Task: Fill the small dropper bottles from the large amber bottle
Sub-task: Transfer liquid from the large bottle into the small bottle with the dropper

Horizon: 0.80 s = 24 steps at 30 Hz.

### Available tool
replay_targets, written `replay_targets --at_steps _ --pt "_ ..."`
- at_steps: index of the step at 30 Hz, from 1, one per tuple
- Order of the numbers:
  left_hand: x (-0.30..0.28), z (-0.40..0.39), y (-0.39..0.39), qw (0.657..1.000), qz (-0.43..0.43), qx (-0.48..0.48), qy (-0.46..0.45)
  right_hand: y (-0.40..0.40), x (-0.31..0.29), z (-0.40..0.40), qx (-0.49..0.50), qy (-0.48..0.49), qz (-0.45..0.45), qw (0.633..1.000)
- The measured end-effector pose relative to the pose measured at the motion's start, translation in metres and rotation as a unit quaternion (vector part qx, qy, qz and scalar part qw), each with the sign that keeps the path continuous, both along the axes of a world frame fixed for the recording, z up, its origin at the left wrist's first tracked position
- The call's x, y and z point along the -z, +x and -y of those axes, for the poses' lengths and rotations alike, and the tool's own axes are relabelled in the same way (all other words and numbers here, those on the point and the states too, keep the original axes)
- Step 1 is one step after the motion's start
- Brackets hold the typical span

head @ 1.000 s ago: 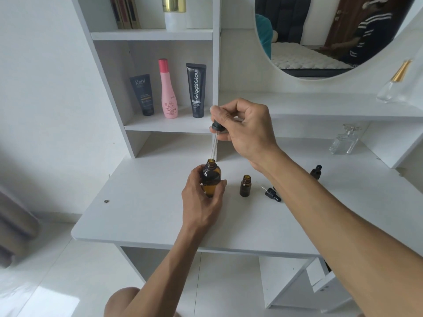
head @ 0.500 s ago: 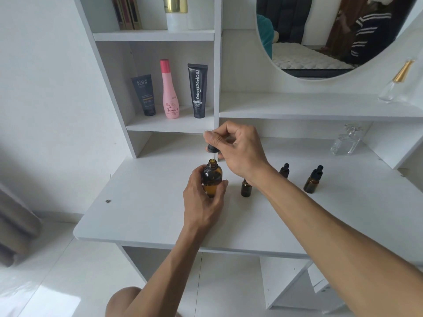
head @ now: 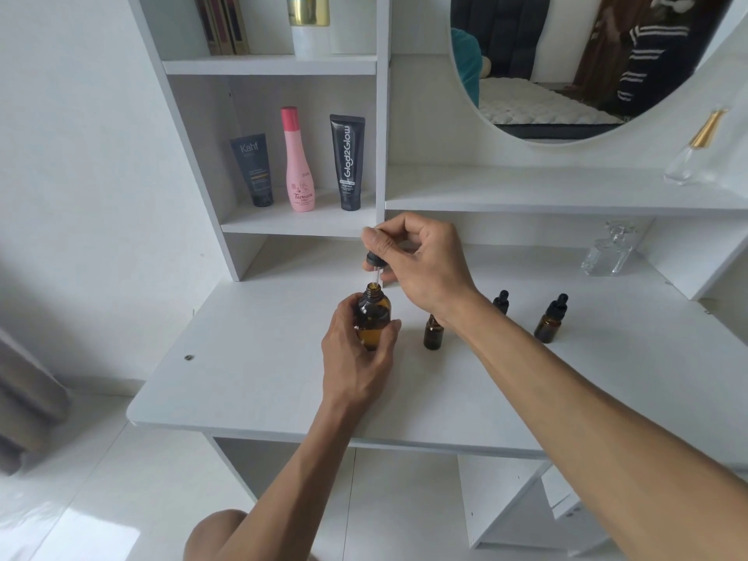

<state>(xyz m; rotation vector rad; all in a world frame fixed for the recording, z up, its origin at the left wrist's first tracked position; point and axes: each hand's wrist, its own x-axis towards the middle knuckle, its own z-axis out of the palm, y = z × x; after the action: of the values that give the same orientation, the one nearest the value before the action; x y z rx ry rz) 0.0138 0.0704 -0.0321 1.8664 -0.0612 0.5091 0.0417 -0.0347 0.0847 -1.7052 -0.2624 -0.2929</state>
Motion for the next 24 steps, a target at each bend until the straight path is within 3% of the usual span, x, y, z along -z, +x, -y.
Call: replay_targets --at_steps 24 --pt "0.0 0.0 0.0 1.0 -0.017 -0.009 0.002 0.002 -0.034 0.026 0.062 0.153 0.024 0.986"
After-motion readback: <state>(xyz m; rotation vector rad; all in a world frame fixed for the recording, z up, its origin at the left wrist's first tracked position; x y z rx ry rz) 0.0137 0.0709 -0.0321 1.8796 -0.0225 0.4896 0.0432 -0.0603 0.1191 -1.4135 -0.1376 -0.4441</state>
